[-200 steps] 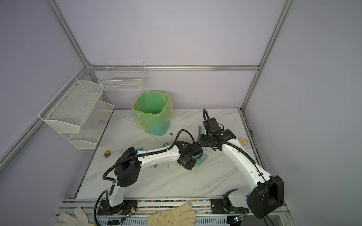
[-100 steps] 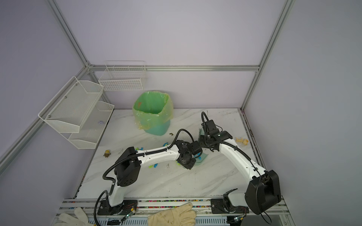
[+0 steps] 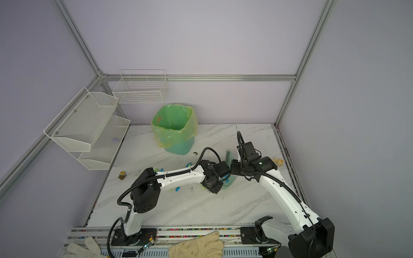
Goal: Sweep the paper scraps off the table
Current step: 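Brush more scraps into the dustpan held by the left gripper, then stroke the brush repeatedly across the dustpan mouth with the right gripper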
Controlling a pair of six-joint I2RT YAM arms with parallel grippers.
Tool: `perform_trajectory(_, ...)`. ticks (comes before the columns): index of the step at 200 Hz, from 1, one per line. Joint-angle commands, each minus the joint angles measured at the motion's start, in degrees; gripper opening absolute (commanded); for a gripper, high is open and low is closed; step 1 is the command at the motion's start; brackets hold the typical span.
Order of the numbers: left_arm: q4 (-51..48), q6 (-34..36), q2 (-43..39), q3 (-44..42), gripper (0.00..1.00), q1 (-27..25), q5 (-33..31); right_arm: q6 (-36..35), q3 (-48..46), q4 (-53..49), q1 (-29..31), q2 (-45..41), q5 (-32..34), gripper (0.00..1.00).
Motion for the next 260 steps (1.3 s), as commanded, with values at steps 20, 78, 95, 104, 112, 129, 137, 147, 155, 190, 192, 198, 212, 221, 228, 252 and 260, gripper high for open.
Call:
perform_trajectory(20, 1.58, 0.43, -1.31, 1.87, 0.00, 0.30, -0.28, 1.90, 3.51, -3.96, 0.47, -2.34, 1.79, 0.00)
perform_trajectory(78, 1.85, 0.26, -0.98, 2.07, 0.00, 0.35, 0.16, -0.60, 6.36, -2.38, 0.47, 4.94, 19.04, 0.00)
perform_trajectory(95, 1.88, 0.35, -0.94, 2.10, 0.00, 0.32, -0.01, -2.05, 6.50, -0.47, 0.48, 7.29, 18.69, 0.00)
perform_trajectory(104, 1.88, 0.35, -1.03, 1.94, 0.00, 0.32, -0.10, -3.70, 6.36, 0.88, 0.53, 8.40, 16.75, 0.00)
perform_trajectory(112, 1.88, 0.43, -1.05, 1.89, 0.00, 0.33, -0.23, -4.83, 6.25, 1.99, 0.45, 9.43, 15.16, 0.00)
perform_trajectory(129, 1.89, 0.52, -1.14, 1.57, 0.00, 0.39, -0.41, -7.72, 5.90, 3.70, 0.48, 11.37, 13.19, 0.00)
perform_trajectory(137, 1.88, 0.61, -1.05, 1.54, 0.00, 0.39, -0.45, -8.79, 5.87, 4.05, 0.51, 12.20, 12.50, 0.00)
perform_trajectory(147, 1.88, 0.70, -1.05, 1.52, 0.00, 0.47, -0.45, -10.25, 5.97, 4.08, 0.48, 13.07, 11.58, 0.00)
perform_trajectory(155, 1.88, 0.61, -0.98, 1.43, 0.00, 0.61, -0.45, -11.18, 6.03, 3.91, 0.48, 13.65, 10.93, 0.00)
perform_trajectory(190, 1.88, 0.79, -0.71, 1.66, 0.00, 1.05, -0.23, -13.49, 6.42, 2.33, 0.74, 14.22, 6.33, 0.00)
perform_trajectory(192, 1.88, 0.79, -0.70, 1.77, 0.00, 1.08, -0.20, -13.50, 6.42, 2.25, 0.74, 14.22, 5.79, 0.00)
perform_trajectory(198, 2.04, 0.79, -0.62, 1.64, 0.00, 1.14, -0.19, -13.49, 6.27, 1.76, 0.76, 14.22, 4.54, 0.00)
perform_trajectory(212, 1.97, 0.87, -0.54, 1.69, 0.00, 1.36, -0.06, -13.42, 6.32, 0.14, 0.86, 14.20, 3.42, 0.00)
perform_trajectory(221, 1.97, 0.96, -0.52, 1.63, 0.00, 1.45, 0.03, -13.64, 5.91, -0.17, 1.02, 14.06, 1.60, 0.00)
perform_trajectory(228, 1.97, 0.96, -0.49, 1.59, 0.00, 1.69, -0.01, -13.77, 5.53, -0.26, 1.02, 13.56, -0.39, 0.00)
perform_trajectory(252, 2.05, 0.96, -0.27, 1.41, 0.00, 1.98, 0.07, -13.30, 4.13, -0.71, 1.17, 10.59, -4.11, 0.00)
perform_trajectory(260, 2.14, 0.98, -0.22, 1.36, 0.00, 2.06, 0.07, -13.24, 3.84, -0.97, 1.21, 9.57, -5.65, 0.00)
